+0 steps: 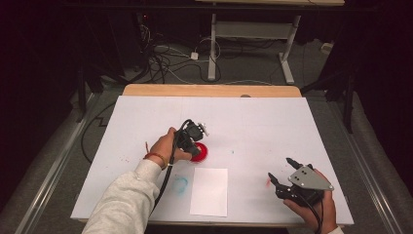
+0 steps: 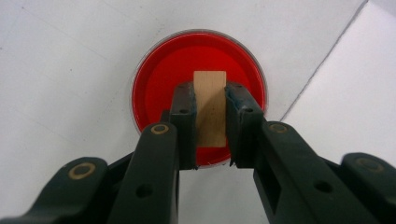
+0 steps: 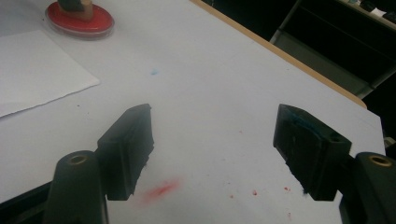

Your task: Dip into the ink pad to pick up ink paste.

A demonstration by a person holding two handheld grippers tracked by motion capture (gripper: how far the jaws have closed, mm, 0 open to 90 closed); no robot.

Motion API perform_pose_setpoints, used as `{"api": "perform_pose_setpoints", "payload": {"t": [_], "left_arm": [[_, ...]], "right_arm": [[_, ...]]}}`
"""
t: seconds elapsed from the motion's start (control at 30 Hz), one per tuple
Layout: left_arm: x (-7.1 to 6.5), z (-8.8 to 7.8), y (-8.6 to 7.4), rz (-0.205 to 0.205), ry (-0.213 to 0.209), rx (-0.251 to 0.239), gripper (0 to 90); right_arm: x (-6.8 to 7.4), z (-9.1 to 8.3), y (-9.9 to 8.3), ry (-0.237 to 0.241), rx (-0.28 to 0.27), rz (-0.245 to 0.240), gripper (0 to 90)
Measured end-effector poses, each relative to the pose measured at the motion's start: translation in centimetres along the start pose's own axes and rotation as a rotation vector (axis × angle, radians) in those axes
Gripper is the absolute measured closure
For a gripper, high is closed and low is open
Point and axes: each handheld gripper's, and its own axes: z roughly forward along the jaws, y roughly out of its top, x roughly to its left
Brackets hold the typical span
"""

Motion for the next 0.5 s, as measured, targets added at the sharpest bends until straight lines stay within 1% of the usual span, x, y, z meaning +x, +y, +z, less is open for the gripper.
{"api": "perform_pose_setpoints", "payload": {"t": [0.13,0.23,0.3,0.5], "left_arm": [[0.06,0.07,0.04,-0.008,-0.003,0.002,73.7],[-0.06,0.14,0.18,-0.008,0.005,0.011,73.6],[-0.15,0.21,0.32,-0.003,0.014,0.019,73.6],[-0.25,0.41,0.52,0.007,0.021,0.033,73.5]], "right_arm": [[0.01,0.04,0.0,0.0,0.0,0.002,28.6],[0.02,0.05,0.0,0.001,0.001,0.001,28.6],[0.04,0.07,0.0,0.007,0.005,-0.002,28.6],[0.12,0.1,0.02,0.012,0.009,-0.005,28.7]]}}
